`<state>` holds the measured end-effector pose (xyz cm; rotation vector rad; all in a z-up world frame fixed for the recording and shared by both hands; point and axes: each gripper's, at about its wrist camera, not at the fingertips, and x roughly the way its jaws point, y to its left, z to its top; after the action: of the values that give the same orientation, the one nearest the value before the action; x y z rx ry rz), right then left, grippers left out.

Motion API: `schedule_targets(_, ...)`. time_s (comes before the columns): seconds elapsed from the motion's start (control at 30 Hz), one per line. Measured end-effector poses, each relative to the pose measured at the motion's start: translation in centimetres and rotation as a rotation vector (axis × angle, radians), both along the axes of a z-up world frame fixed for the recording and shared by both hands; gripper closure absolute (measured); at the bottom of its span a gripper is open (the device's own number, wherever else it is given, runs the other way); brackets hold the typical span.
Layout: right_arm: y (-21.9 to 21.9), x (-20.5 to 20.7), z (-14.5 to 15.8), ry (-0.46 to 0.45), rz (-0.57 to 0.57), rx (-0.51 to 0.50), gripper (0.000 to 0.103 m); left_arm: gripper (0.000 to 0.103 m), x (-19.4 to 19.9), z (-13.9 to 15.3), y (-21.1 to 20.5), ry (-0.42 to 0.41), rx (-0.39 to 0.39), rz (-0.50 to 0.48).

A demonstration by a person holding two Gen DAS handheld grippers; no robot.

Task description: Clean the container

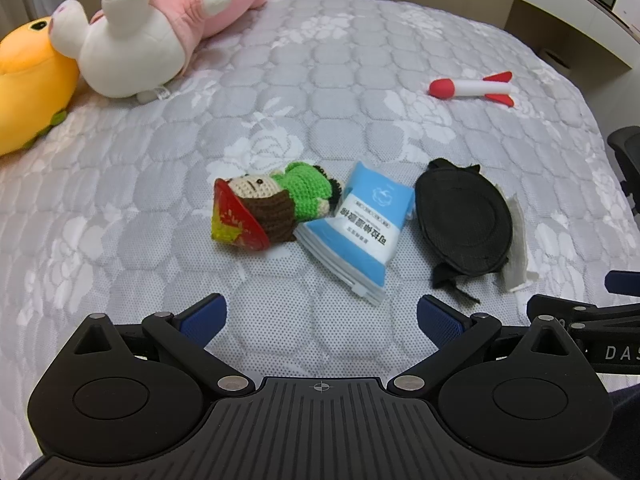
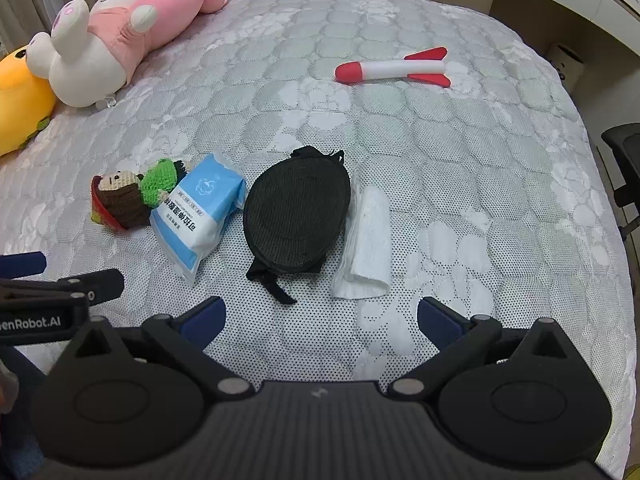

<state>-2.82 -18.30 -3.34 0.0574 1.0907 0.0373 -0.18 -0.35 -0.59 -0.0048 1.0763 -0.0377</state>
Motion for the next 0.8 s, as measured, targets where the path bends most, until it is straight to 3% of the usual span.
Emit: schedule_targets(0.8, 0.29, 0.05, -0.04, 0.006, 0.002, -0.004, 0.000, 0.000, 0.37, 0.25, 0.70, 0.019, -0.015, -0.014)
